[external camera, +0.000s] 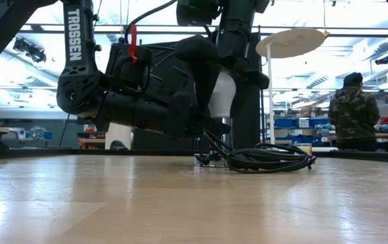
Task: Screw lightbulb
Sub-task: Insert the white lightbulb into the silver lamp
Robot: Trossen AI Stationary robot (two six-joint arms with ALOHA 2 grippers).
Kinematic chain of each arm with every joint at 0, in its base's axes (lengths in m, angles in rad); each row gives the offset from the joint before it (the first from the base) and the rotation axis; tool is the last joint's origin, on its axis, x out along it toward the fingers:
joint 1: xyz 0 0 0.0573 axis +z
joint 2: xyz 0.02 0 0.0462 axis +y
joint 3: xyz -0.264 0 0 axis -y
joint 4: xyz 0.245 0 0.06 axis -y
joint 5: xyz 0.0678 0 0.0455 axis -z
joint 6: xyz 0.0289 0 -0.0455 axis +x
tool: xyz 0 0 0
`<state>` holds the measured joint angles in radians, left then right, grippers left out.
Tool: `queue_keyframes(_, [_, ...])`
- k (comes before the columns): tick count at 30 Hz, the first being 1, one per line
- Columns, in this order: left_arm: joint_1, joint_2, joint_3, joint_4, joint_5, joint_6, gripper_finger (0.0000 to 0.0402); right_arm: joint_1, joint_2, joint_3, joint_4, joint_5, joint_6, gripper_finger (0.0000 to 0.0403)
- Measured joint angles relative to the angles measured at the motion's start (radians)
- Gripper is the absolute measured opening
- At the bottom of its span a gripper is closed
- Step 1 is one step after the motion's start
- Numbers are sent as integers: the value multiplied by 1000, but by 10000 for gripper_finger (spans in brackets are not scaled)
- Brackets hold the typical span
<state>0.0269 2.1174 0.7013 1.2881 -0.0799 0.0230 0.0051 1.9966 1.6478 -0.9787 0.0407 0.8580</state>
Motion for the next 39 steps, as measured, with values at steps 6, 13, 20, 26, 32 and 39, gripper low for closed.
queue_keyframes(6, [0,0,2,-4,0,0,190,0,3,52,-76,1,-80,366])
queue_keyframes(13, [0,0,2,-6,-3,0,190,-7,2,103,-154,12,-241,367])
queue_keyframes(20, [0,0,2,-7,-4,0,190,-22,0,118,-161,18,-440,366])
queue_keyframes(26, [0,0,2,-8,-5,0,190,-22,-1,118,-160,22,-789,366])
queue_keyframes(32, [0,0,2,-8,-5,4,190,-4,-1,118,-160,23,-1168,366])
queue_keyframes(39, [-1,0,2,-8,-7,10,190,7,-1,118,-139,25,-1408,366])
